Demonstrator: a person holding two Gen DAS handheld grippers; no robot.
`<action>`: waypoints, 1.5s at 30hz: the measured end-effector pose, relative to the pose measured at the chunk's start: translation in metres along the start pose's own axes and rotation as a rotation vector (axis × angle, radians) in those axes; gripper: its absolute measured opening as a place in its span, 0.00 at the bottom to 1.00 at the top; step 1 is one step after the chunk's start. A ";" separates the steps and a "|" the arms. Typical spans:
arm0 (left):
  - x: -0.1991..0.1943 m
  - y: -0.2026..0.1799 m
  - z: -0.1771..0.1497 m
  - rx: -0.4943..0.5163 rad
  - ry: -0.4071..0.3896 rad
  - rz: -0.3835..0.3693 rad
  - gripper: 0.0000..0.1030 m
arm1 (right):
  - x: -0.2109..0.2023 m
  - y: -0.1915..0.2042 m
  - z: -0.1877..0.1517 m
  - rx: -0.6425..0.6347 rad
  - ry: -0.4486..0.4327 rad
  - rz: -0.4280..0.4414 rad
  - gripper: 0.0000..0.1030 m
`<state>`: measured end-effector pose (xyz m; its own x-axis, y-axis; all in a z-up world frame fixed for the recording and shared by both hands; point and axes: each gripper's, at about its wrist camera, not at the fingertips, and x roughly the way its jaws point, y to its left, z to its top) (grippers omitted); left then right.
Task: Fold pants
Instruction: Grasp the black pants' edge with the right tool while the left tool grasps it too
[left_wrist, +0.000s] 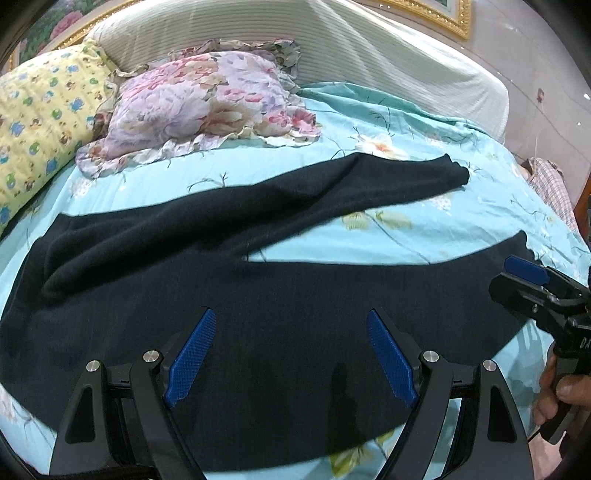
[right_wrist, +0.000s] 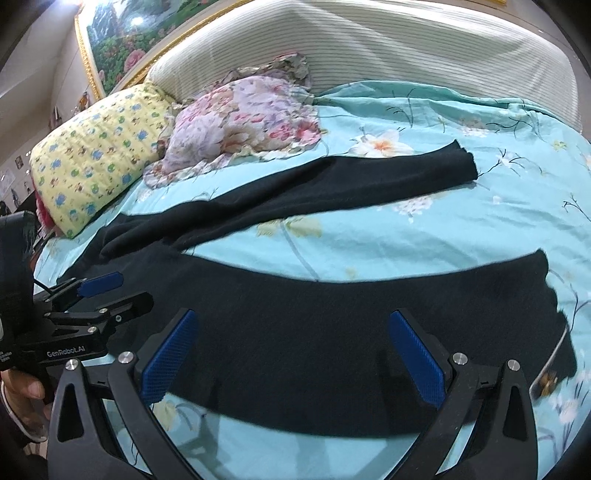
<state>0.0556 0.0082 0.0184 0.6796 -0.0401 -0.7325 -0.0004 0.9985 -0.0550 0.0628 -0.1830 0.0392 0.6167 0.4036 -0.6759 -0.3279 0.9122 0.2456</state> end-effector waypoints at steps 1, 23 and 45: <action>0.002 0.000 0.003 0.001 0.001 -0.002 0.82 | 0.001 -0.004 0.004 0.007 -0.001 -0.003 1.00; 0.083 -0.012 0.109 0.093 0.089 -0.047 0.82 | 0.039 -0.089 0.128 0.079 0.001 -0.078 0.91; 0.197 -0.031 0.162 0.188 0.249 -0.096 0.66 | 0.134 -0.198 0.186 0.227 0.206 -0.140 0.40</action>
<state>0.3084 -0.0242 -0.0141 0.4692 -0.1194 -0.8750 0.2068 0.9781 -0.0226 0.3434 -0.2960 0.0291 0.4797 0.2713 -0.8344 -0.0678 0.9596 0.2731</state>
